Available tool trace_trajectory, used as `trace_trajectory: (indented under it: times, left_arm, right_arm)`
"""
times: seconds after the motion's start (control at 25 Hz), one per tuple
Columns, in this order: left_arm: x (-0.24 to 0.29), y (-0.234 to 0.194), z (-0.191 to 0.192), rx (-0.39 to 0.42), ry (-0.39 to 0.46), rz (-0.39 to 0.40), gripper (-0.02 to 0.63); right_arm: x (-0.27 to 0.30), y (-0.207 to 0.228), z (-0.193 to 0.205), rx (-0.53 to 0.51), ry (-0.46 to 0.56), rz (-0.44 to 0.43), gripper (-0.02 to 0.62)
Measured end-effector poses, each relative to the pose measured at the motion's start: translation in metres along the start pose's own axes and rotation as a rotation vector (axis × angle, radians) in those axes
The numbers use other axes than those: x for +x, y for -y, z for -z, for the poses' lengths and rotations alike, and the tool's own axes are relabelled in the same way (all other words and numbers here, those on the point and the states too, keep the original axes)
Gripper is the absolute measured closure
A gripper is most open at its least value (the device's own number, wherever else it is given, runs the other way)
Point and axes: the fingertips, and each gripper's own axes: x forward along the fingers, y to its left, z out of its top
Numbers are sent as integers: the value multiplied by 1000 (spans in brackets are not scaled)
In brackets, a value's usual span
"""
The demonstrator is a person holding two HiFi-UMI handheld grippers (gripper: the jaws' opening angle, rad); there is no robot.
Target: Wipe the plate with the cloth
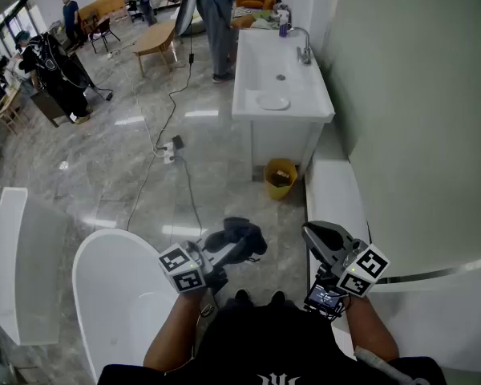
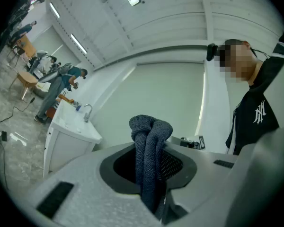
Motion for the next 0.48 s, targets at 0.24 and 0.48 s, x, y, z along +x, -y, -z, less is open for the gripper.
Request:
trace_trajectory:
  times: [0.24, 0.48]
  left_arm:
    - [-6, -4, -2, -3, 5, 4, 541]
    - [-25, -17, -20, -2, 11, 4, 541]
  right_arm:
    - [4, -2, 6, 8, -13, 10, 592]
    - [26, -9, 2, 0, -15, 23, 592]
